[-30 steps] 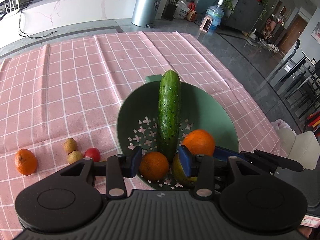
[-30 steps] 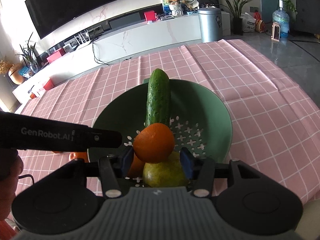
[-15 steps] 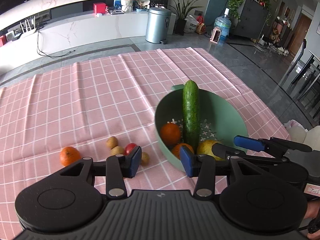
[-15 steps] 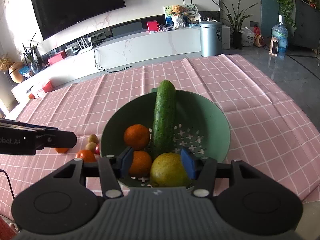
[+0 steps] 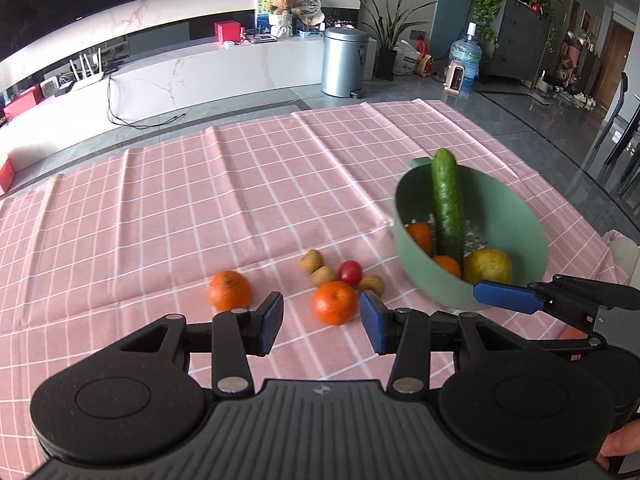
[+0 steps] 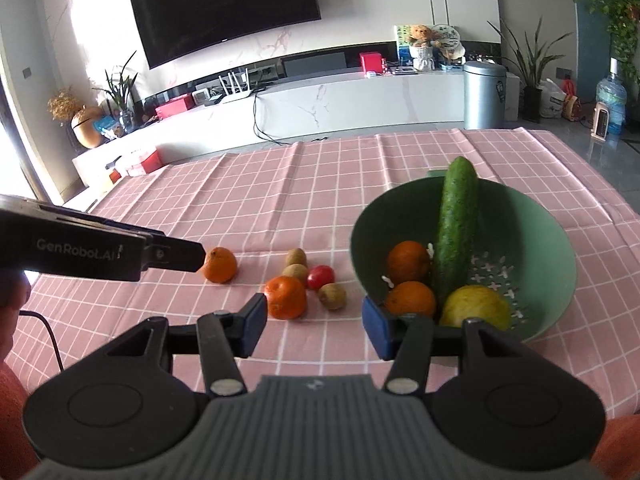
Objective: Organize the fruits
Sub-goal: 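Grasp a mandarin with the right tool while the left tool grasps another mandarin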
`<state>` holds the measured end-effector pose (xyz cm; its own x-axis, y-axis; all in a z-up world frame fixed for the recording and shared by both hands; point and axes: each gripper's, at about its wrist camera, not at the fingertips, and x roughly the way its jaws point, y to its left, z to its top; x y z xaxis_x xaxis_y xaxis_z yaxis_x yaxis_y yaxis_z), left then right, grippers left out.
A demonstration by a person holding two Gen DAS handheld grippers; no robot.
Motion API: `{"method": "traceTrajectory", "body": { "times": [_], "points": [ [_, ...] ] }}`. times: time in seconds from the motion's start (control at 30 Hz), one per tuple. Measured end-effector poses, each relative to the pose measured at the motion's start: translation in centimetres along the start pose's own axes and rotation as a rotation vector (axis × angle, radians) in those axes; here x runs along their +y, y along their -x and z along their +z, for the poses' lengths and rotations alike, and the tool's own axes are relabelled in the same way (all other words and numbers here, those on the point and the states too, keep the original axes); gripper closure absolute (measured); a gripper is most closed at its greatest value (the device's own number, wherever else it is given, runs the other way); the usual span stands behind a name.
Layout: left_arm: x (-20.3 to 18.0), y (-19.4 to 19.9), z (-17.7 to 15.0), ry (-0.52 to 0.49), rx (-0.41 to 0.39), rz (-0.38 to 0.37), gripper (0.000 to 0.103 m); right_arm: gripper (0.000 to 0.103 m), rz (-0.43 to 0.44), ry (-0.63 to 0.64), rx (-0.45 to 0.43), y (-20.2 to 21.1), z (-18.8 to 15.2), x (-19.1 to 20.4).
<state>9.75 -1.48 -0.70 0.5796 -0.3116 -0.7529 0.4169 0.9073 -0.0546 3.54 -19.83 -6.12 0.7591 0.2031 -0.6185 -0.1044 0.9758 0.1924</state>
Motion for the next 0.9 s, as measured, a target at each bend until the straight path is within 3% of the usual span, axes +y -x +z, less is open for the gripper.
{"method": "traceTrajectory", "body": {
  "times": [0.33,0.5,0.67,0.9],
  "points": [
    [4.3,-3.0,-1.9,0.041,-0.022,0.065,0.051,0.053,-0.014,0.13,-0.011,-4.4,-1.1,3.3],
    [4.9,-5.3,-2.1,0.039,-0.056,0.086,0.051,0.053,-0.017,0.132,0.036,-7.5,-0.6,3.8],
    [5.8,-7.2,-2.6,0.055,-0.044,0.116,0.05,0.054,-0.09,0.209,0.037,-9.9,-1.1,4.8],
    [6.1,-9.6,-2.6,0.04,0.006,0.153,0.047,0.054,-0.086,0.183,0.065,-11.9,-1.4,4.2]
  ]
}}
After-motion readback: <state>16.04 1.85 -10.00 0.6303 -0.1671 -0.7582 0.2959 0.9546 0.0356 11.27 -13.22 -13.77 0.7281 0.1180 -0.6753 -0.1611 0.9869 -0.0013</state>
